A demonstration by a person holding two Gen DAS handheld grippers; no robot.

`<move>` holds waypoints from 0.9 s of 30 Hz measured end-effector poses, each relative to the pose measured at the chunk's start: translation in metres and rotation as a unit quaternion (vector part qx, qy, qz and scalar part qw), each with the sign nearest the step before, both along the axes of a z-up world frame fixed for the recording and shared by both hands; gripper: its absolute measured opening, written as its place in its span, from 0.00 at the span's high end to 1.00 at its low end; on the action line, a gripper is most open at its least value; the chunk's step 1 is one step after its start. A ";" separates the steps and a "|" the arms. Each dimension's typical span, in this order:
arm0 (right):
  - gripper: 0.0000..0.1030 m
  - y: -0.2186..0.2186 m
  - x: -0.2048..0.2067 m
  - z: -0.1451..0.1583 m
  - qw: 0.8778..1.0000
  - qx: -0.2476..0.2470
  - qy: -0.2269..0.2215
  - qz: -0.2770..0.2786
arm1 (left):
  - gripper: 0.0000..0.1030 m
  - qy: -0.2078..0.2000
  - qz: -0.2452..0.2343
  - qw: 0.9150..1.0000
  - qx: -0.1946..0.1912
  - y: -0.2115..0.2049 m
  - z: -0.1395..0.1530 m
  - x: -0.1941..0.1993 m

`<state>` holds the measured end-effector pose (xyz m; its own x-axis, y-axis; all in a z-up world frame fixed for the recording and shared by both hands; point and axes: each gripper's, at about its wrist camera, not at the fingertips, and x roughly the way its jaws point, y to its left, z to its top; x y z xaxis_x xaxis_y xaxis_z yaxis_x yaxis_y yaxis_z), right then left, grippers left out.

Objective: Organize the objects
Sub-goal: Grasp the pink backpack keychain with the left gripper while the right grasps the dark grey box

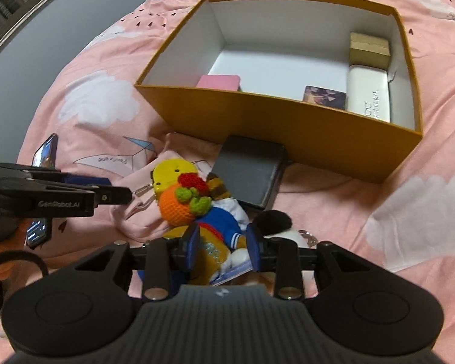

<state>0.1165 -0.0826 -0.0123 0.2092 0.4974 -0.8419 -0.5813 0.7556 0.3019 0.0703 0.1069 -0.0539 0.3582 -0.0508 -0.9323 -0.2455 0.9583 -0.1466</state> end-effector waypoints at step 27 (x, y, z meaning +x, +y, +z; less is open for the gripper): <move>0.54 0.011 0.068 -0.043 0.996 0.018 0.076 -0.038 | 0.63 -0.044 -0.032 0.997 0.059 -0.010 0.029 -0.018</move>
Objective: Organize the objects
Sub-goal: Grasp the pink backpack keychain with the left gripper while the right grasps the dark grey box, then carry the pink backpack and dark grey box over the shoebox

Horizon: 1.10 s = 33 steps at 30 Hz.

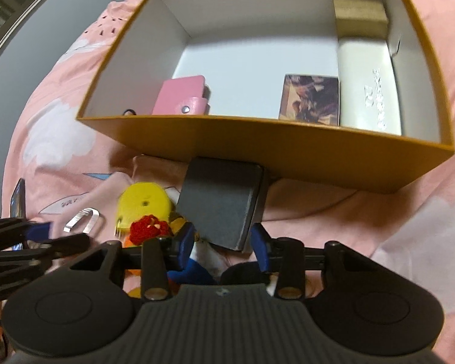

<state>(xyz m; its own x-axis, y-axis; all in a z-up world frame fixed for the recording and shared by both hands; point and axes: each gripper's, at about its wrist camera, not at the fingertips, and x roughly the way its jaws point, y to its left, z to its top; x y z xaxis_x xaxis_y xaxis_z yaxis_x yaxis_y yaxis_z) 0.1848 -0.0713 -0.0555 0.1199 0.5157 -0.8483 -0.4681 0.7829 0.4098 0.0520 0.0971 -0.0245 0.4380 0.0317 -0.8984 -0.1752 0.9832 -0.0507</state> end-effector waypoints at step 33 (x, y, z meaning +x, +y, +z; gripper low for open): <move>0.62 0.006 0.002 -0.006 0.999 0.038 0.004 -0.003 | 0.57 0.075 -0.022 0.997 -0.003 -0.001 -0.002 0.013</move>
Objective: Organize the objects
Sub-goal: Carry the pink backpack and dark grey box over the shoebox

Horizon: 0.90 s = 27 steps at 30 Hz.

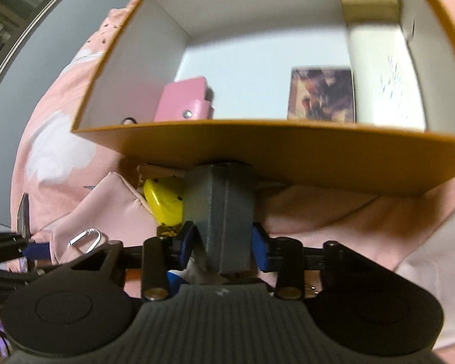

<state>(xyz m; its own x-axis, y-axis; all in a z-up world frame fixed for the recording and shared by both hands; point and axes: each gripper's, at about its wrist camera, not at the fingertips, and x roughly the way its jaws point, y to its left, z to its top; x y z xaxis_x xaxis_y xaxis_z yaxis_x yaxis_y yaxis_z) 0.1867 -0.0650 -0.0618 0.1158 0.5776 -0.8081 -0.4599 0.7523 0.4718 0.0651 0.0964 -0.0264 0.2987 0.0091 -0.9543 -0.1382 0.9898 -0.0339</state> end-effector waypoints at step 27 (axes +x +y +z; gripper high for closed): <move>0.65 -0.028 -0.031 0.050 0.989 -0.066 -0.129 0.009 | 0.34 -0.112 -0.065 0.983 -0.126 -0.017 0.027 0.050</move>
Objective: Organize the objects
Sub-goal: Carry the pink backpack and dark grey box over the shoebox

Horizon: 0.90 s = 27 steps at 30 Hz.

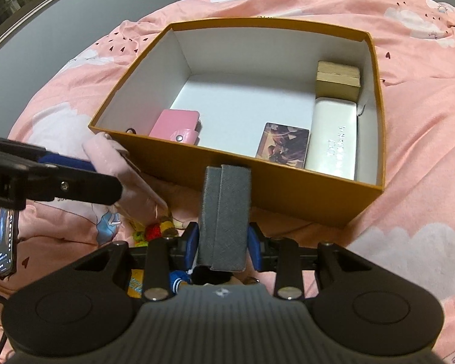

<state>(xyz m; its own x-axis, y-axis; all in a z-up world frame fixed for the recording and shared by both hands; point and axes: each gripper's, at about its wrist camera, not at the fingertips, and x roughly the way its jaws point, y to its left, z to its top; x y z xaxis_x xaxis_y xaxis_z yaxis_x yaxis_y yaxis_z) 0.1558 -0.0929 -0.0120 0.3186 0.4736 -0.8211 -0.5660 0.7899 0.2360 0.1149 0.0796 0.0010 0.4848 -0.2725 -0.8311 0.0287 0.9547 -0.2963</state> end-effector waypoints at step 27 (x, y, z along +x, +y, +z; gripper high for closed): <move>0.65 -0.004 -0.007 0.020 1.000 0.025 -0.006 0.015 | 0.18 -0.057 -0.003 0.992 0.117 0.032 -0.055 -0.009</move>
<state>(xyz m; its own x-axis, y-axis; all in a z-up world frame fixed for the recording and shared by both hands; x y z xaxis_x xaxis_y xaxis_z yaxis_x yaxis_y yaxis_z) 0.1484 -0.0966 0.0077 0.3134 0.5232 -0.7925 -0.5927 0.7598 0.2673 0.1062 0.1119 -0.0541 0.5780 -0.0821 -0.8119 0.0554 0.9966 -0.0613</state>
